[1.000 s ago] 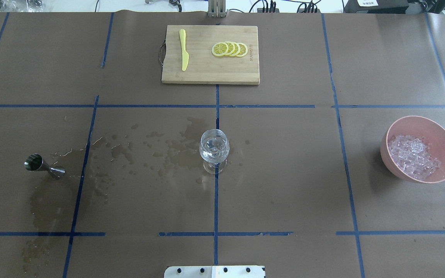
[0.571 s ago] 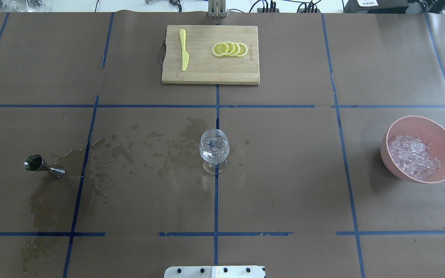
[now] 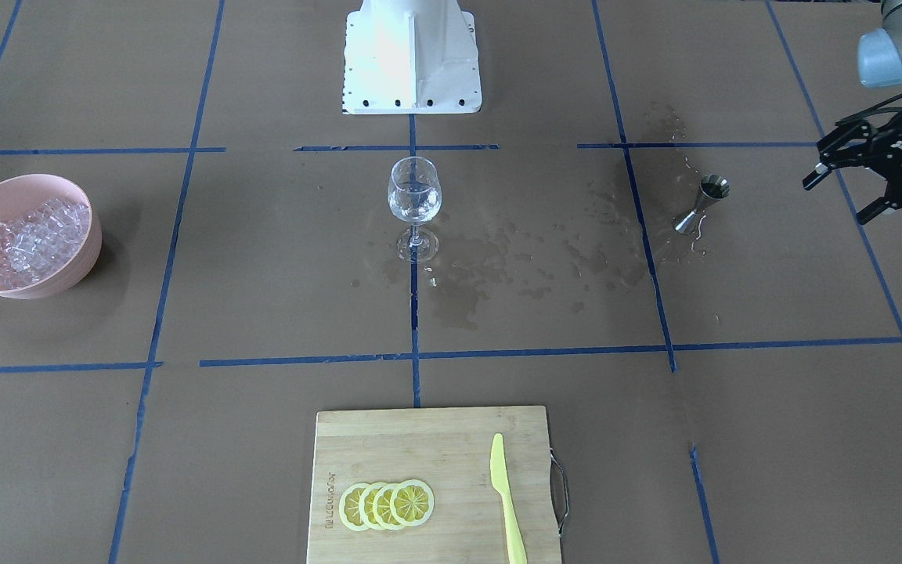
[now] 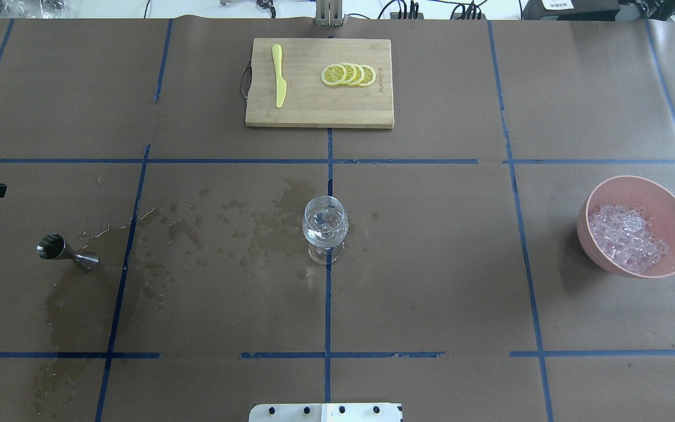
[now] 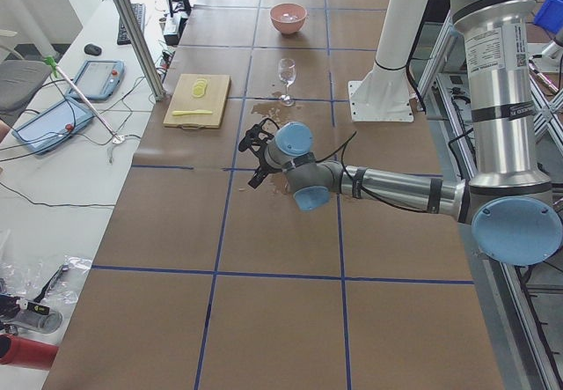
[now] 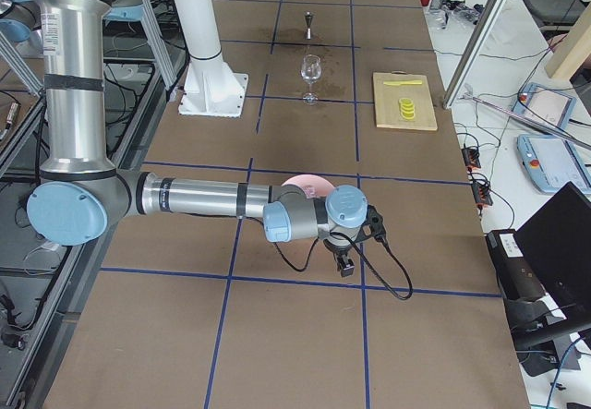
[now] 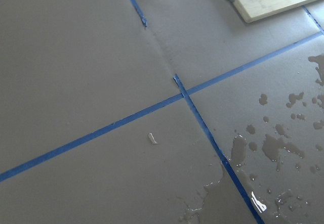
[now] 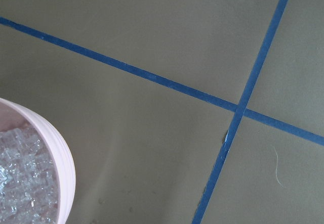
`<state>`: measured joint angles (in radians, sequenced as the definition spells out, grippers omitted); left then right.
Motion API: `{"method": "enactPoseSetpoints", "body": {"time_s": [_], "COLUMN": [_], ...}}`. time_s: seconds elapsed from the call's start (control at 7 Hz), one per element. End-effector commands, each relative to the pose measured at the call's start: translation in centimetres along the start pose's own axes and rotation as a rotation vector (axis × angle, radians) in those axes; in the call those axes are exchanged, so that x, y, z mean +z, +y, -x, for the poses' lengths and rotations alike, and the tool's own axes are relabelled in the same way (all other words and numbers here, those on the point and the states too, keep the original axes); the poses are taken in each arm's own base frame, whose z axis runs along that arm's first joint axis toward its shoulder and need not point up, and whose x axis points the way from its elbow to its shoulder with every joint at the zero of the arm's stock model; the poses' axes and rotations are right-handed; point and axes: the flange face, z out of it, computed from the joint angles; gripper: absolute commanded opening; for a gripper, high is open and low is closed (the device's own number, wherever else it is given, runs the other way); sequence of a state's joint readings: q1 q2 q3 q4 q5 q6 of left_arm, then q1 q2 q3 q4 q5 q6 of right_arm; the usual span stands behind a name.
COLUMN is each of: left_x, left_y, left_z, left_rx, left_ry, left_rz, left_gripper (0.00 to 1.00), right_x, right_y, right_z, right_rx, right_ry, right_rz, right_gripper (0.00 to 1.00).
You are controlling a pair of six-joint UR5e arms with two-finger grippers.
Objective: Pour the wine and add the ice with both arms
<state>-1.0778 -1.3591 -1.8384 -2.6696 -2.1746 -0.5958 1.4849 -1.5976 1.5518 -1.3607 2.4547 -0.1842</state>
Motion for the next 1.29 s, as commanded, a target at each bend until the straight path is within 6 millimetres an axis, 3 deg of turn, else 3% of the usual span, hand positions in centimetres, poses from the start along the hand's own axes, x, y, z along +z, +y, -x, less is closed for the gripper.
{"method": "enactPoseSetpoints", "body": {"time_s": [0.0, 0.14, 0.43, 1.0, 1.14], "left_x": [-0.9, 2.0, 1.7, 5.4, 5.9], "left_y": [5.8, 8.4, 10.0, 15.3, 16.6], "left_z": [-2.0, -4.0, -6.6, -12.1, -12.4], "left_rx": [-0.024, -0.002, -0.114, -0.116, -0.099], "left_ry": [-0.045, -0.133, -0.019, -0.139, -0.176], "left_rz": [-0.202, -0.243, -0.317, -0.460, -0.487], "left_gripper": [0.95, 0.99, 0.99, 0.99, 0.99], "right_x": [-0.1, -0.1, -0.1, -0.2, -0.2], "right_y": [-0.1, 0.0, -0.1, 0.2, 0.3], "right_z": [0.2, 0.2, 0.3, 0.6, 0.6], "right_rx": [-0.023, -0.024, -0.027, -0.026, -0.025], "right_ry": [-0.010, -0.009, -0.010, -0.028, -0.029], "right_rz": [-0.022, -0.024, -0.026, -0.030, -0.029], "right_gripper": [1.00, 1.00, 1.00, 1.00, 1.00]}}
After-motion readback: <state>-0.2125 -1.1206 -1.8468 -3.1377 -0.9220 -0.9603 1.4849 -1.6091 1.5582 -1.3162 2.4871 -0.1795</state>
